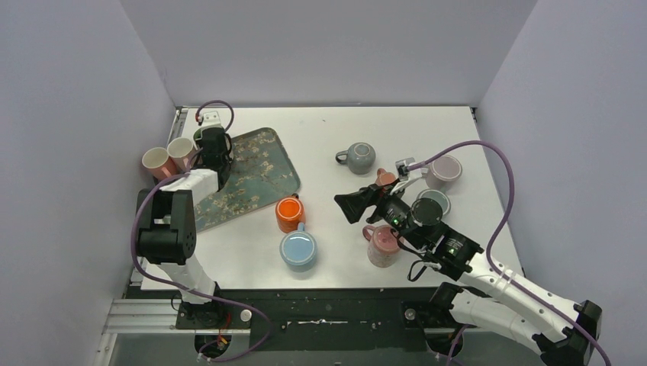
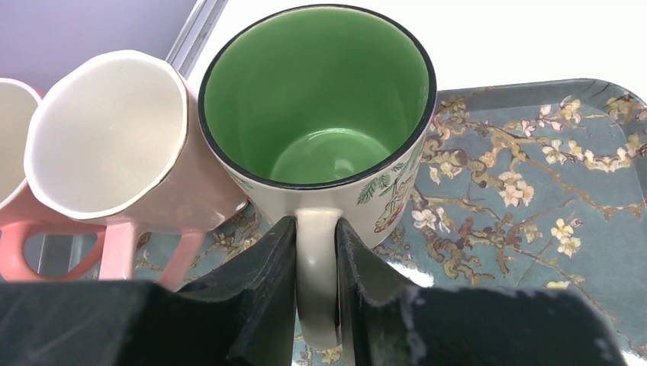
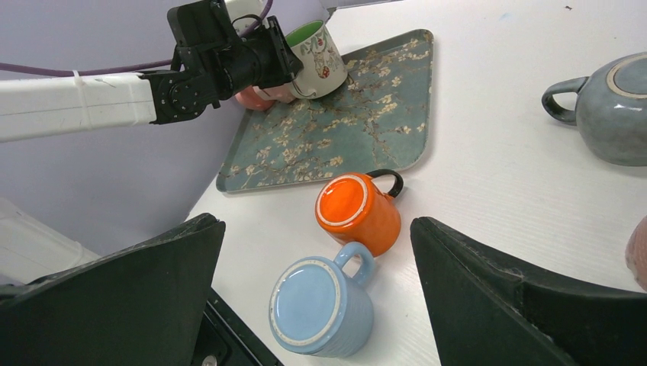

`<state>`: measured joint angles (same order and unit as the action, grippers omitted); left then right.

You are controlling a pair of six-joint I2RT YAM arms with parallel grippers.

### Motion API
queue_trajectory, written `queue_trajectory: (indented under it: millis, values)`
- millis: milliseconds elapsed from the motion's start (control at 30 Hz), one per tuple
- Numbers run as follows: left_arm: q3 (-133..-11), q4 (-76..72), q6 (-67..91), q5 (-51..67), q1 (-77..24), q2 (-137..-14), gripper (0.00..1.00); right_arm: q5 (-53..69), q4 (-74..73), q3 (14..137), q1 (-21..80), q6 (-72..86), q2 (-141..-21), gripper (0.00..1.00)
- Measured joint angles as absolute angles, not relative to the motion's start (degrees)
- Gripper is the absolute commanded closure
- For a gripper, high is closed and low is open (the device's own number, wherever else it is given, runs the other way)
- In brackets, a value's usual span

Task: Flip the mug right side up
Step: Place the cup on the tray.

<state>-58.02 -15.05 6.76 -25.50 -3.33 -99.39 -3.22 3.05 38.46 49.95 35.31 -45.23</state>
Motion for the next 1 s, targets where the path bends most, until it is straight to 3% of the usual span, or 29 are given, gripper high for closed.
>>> queue_trajectory:
  millis: [733, 800, 833, 867, 1000]
  values:
    - [-60.8, -9.4, 8.5, -24.3, -3.6, -97.8, 0.48, -5.6, -2.4, 40.0, 50.0, 36.8, -44.8, 0.0]
    - [-60.8, -7.7, 9.6, -22.5, -3.7, -95.3, 0.42, -7.3, -4.8, 40.8, 50.0, 37.5, -45.4, 0.0]
    - [-60.8, -7.0, 10.1, -21.5, -3.7, -93.6, 0.26, -8.2, -6.1, 41.1, 50.0, 37.8, -45.8, 0.0]
    - [-60.8, -6.5, 10.6, -20.5, -3.8, -91.7, 0.16, -8.9, -7.2, 41.3, 50.0, 37.9, -46.2, 0.0]
    - [-60.8, -4.4, 13.0, -16.4, -4.1, -82.7, 0.11, -10.9, -11.6, 41.5, 49.9, 37.8, -47.6, 0.0]
